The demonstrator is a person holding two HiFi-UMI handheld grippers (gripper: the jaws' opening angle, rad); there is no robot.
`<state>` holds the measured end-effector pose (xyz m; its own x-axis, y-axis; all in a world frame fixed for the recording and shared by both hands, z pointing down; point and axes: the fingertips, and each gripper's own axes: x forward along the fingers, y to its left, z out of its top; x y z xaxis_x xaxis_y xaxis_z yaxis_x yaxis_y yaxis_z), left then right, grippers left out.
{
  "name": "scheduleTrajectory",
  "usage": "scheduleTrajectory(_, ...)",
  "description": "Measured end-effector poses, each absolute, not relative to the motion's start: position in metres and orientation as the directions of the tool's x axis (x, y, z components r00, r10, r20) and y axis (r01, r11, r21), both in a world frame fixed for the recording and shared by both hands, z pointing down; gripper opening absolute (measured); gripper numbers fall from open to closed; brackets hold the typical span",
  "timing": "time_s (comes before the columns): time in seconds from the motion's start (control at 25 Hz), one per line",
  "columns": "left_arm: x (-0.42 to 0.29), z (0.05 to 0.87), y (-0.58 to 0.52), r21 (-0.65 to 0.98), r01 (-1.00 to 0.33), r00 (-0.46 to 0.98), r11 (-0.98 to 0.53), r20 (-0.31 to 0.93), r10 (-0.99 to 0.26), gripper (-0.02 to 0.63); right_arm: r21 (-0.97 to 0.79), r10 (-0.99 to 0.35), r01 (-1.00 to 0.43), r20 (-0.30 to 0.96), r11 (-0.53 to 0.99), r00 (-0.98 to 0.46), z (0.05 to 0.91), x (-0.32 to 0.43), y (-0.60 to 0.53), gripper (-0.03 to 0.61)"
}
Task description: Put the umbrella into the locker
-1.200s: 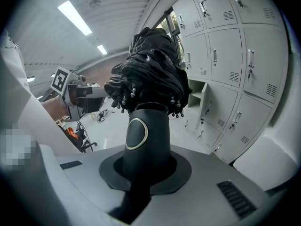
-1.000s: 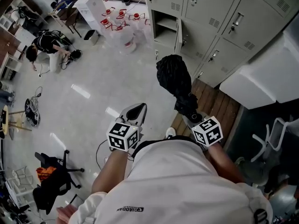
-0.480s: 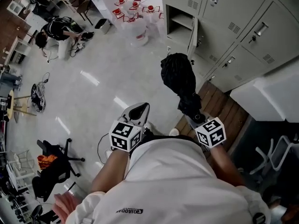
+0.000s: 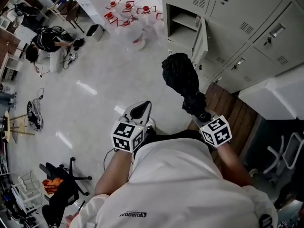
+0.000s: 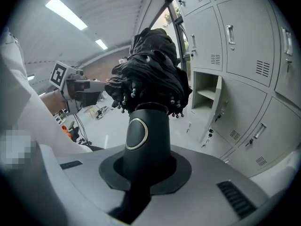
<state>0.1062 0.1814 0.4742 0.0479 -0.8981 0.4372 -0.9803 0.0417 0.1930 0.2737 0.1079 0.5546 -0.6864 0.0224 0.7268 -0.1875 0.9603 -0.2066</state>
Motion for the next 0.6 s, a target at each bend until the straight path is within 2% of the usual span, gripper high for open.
scheduleTrajectory(0.32,-0.024,0.502,0.161,0.186,-0.978,0.166,-0.093,0.432,-0.887,0.014,-0.278,-0.031,-0.326,0.716,0.904,-0.697,0.584,0.153,0.119,0.064)
scheduleTrajectory(0.6,-0.088,0.502,0.148,0.207,-0.96,0.26,-0.191,0.394,-0.881,0.014,-0.25,-0.111,-0.413,0.728,0.876,-0.676,0.576,0.094,0.119,0.064)
